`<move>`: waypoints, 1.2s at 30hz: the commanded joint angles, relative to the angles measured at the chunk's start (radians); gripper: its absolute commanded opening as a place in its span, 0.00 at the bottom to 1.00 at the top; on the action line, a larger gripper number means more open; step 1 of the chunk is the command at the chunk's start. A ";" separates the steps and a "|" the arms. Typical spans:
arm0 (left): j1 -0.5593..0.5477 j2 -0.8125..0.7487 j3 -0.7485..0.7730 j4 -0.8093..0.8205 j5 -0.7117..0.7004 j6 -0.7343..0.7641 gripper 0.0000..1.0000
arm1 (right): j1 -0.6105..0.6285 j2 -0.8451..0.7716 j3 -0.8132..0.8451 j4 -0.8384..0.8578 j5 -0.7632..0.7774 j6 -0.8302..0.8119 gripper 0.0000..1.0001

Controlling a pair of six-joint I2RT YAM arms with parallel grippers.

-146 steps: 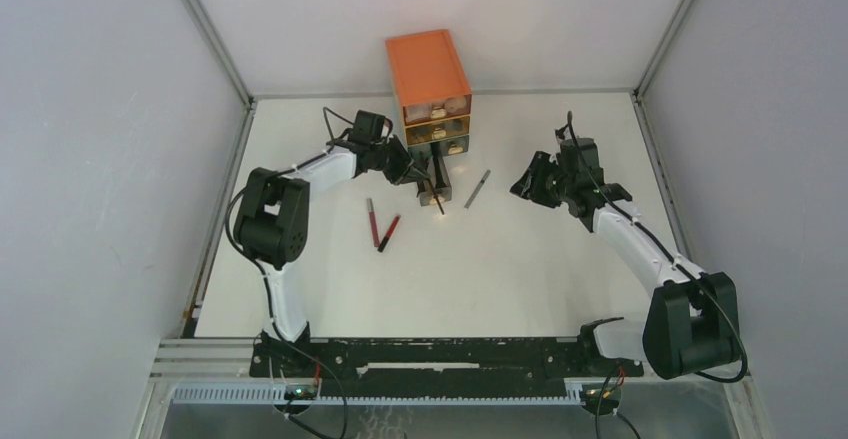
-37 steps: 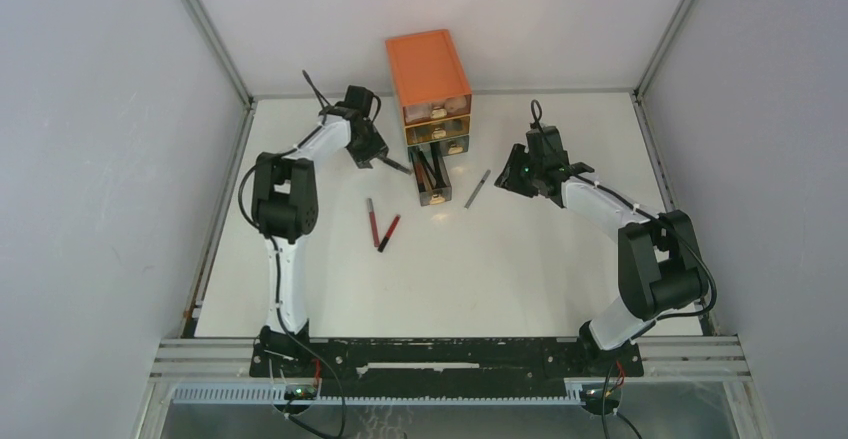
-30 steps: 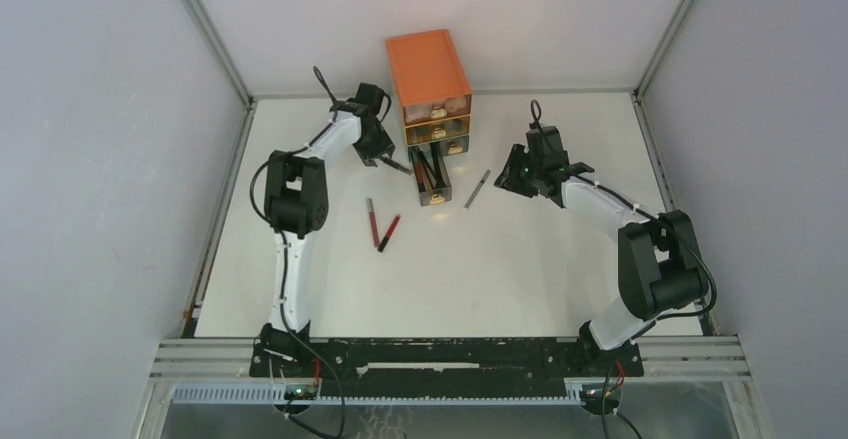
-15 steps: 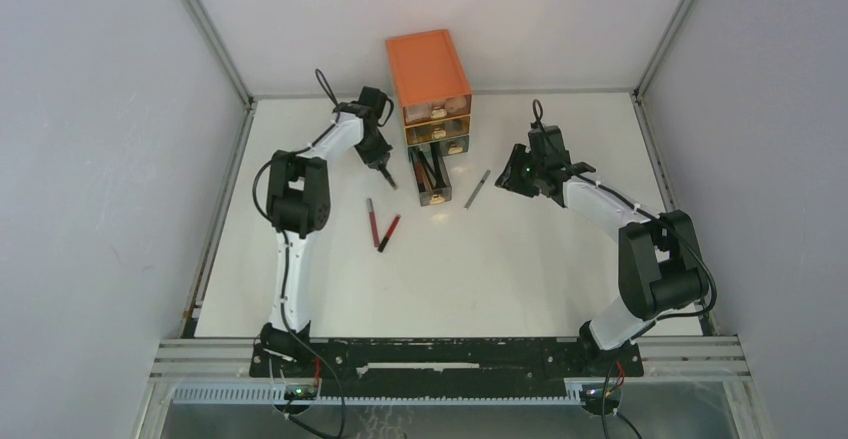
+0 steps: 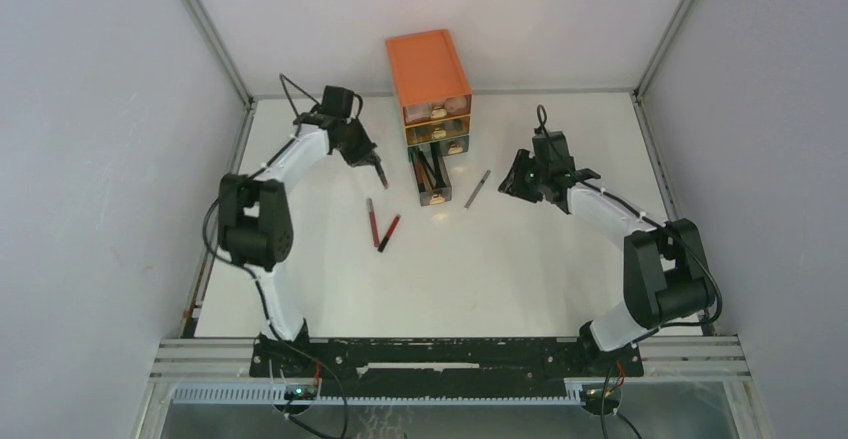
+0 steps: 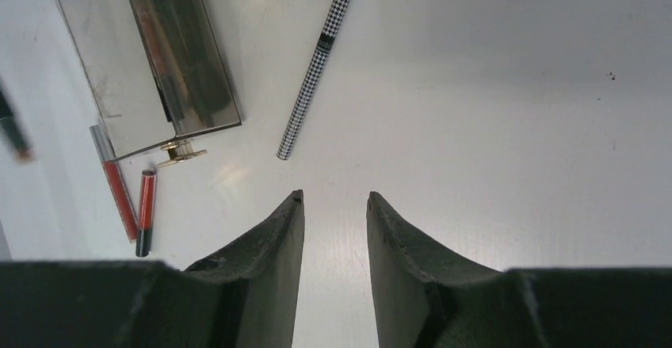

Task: Organize the makeup
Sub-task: Pick up the makeup from the center of the board, then place the makeup in the drawer.

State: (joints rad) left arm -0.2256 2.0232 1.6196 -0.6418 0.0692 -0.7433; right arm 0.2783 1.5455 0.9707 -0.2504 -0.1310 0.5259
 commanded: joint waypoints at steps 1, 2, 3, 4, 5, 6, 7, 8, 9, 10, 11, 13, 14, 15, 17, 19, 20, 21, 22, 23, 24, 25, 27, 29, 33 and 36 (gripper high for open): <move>-0.039 -0.281 -0.111 0.149 0.211 0.114 0.00 | -0.013 -0.071 -0.014 0.032 0.009 -0.010 0.42; -0.058 -0.309 -0.135 0.149 0.223 0.121 0.00 | -0.014 -0.078 -0.020 0.035 0.008 -0.008 0.42; -0.074 -0.331 -0.155 0.153 0.237 0.125 0.00 | -0.014 -0.085 -0.027 0.037 0.011 -0.006 0.42; -0.099 -0.347 -0.172 0.165 0.251 0.123 0.00 | -0.014 -0.091 -0.032 0.040 0.010 -0.004 0.42; -0.126 -0.356 -0.182 0.181 0.263 0.121 0.00 | -0.014 -0.098 -0.041 0.042 0.010 -0.002 0.42; -0.152 -0.356 -0.181 0.200 0.271 0.117 0.00 | -0.015 -0.104 -0.047 0.045 0.011 0.000 0.42; -0.179 -0.347 -0.169 0.212 0.267 0.116 0.00 | -0.016 -0.111 -0.052 0.046 0.012 0.000 0.42; -0.198 -0.333 -0.149 0.214 0.258 0.115 0.00 | -0.016 -0.117 -0.056 0.043 0.012 0.001 0.42; -0.214 -0.313 -0.129 0.215 0.256 0.111 0.00 | -0.016 -0.125 -0.058 0.038 0.012 0.000 0.42; -0.225 -0.292 -0.106 0.216 0.263 0.105 0.00 | -0.016 -0.134 -0.061 0.030 0.015 0.000 0.42; -0.232 -0.269 -0.086 0.216 0.265 0.100 0.00 | -0.016 -0.146 -0.067 0.027 0.022 -0.002 0.42; -0.240 -0.227 -0.057 0.219 0.263 0.089 0.00 | -0.021 -0.171 -0.080 0.019 0.031 -0.007 0.42; -0.239 -0.206 -0.045 0.218 0.267 0.086 0.00 | -0.025 -0.182 -0.088 0.014 0.033 -0.008 0.42; -0.239 -0.188 -0.036 0.219 0.265 0.084 0.00 | -0.030 -0.192 -0.093 0.010 0.035 -0.009 0.42; -0.239 -0.162 -0.027 0.228 0.251 0.084 0.00 | -0.042 -0.210 -0.107 0.006 0.035 -0.011 0.42; -0.239 -0.139 -0.018 0.232 0.218 0.086 0.00 | -0.050 -0.220 -0.117 0.004 0.033 -0.012 0.42; -0.240 -0.128 -0.010 0.234 0.211 0.086 0.00 | -0.054 -0.223 -0.119 0.003 0.033 -0.012 0.42; -0.240 -0.114 -0.003 0.237 0.202 0.086 0.00 | -0.056 -0.225 -0.119 0.000 0.034 -0.014 0.42; -0.240 -0.102 0.003 0.238 0.189 0.083 0.00 | -0.057 -0.225 -0.119 -0.002 0.033 -0.015 0.42; -0.239 -0.088 0.012 0.239 0.182 0.080 0.00 | -0.058 -0.225 -0.119 -0.003 0.032 -0.015 0.42; -0.239 -0.074 0.022 0.237 0.177 0.077 0.00 | -0.059 -0.225 -0.118 -0.002 0.031 -0.015 0.42; -0.238 -0.061 0.031 0.237 0.169 0.076 0.00 | -0.059 -0.225 -0.118 -0.002 0.030 -0.015 0.42; -0.237 -0.038 0.047 0.234 0.146 0.076 0.00 | -0.060 -0.225 -0.119 -0.003 0.030 -0.014 0.42; -0.233 -0.021 0.061 0.234 0.137 0.077 0.00 | -0.060 -0.226 -0.119 -0.005 0.029 -0.014 0.42; -0.225 0.006 0.090 0.225 0.115 0.051 0.00 | -0.060 -0.228 -0.119 -0.012 0.032 -0.017 0.42; -0.222 0.010 0.088 0.219 0.124 0.053 0.00 | -0.061 -0.229 -0.119 -0.015 0.031 -0.016 0.42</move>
State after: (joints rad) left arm -0.4671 2.0094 1.6627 -0.4465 0.2108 -0.6735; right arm 0.2260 1.3491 0.8555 -0.2665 -0.1097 0.5259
